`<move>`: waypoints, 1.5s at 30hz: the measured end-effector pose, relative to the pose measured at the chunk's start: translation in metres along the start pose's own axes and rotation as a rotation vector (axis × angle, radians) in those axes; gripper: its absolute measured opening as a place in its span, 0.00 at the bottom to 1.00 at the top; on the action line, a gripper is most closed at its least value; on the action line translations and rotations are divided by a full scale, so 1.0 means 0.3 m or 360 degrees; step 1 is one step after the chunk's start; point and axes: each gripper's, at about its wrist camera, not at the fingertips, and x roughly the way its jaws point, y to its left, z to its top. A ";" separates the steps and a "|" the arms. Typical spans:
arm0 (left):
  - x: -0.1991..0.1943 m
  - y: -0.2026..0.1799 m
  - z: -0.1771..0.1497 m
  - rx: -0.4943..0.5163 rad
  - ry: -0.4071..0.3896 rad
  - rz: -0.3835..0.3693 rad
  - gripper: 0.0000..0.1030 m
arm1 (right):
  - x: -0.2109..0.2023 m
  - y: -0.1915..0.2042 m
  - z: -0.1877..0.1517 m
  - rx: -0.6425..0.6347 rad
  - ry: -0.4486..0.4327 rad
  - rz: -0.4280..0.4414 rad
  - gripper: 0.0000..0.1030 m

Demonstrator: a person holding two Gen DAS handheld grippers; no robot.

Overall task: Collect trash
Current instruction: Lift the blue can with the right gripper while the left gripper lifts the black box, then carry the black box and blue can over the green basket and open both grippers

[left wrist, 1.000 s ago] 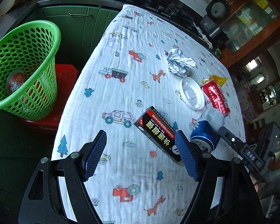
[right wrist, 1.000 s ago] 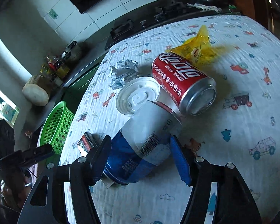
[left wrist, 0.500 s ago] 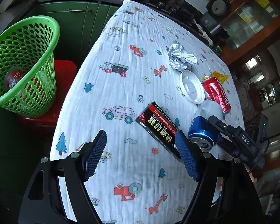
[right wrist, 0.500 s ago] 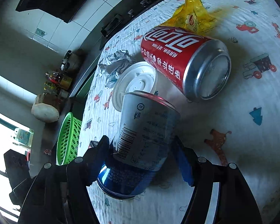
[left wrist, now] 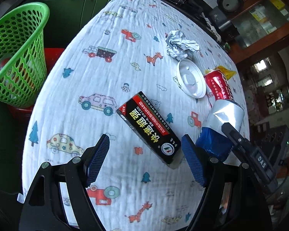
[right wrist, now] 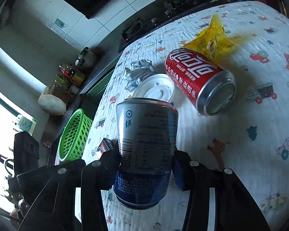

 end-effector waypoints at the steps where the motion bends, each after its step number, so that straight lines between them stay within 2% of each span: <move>1: 0.013 -0.012 0.002 -0.0020 0.0007 0.0005 0.77 | -0.019 0.006 0.000 -0.0033 -0.0013 -0.0015 0.44; 10: 0.133 -0.082 0.020 -0.0197 0.0056 0.0170 0.77 | -0.146 0.014 -0.011 -0.0229 -0.0132 -0.0097 0.44; 16: 0.183 -0.109 0.024 -0.0262 0.0055 0.0301 0.75 | -0.167 0.010 -0.034 -0.0297 -0.0132 -0.0120 0.44; 19: 0.197 -0.135 0.025 -0.0237 0.0051 0.0390 0.72 | -0.167 0.005 -0.044 -0.0310 -0.0124 -0.0121 0.44; 22: 0.200 -0.150 0.023 -0.0214 0.0034 0.0480 0.62 | -0.165 0.001 -0.047 -0.0313 -0.0117 -0.0116 0.44; 24: 0.197 -0.152 0.023 -0.0202 0.0025 0.0494 0.56 | -0.164 0.002 -0.047 -0.0316 -0.0112 -0.0110 0.44; 26: 0.189 -0.149 0.022 -0.0191 0.0023 0.0498 0.55 | -0.162 0.008 -0.047 -0.0325 -0.0111 -0.0106 0.44; 29: 0.158 -0.149 0.015 -0.0147 -0.0006 0.0475 0.51 | -0.160 0.026 -0.048 -0.0348 -0.0109 -0.0092 0.44; 37: -0.013 -0.093 0.009 -0.0078 -0.0170 0.0434 0.49 | -0.115 0.103 -0.032 -0.0428 -0.0082 -0.0037 0.44; 42: -0.156 0.000 0.063 -0.0116 -0.0318 0.0454 0.48 | -0.064 0.192 -0.013 -0.0511 -0.0058 0.0015 0.44; 45: -0.251 0.083 0.121 -0.0160 -0.0421 0.0508 0.48 | -0.025 0.259 0.001 -0.0562 -0.0040 0.0052 0.44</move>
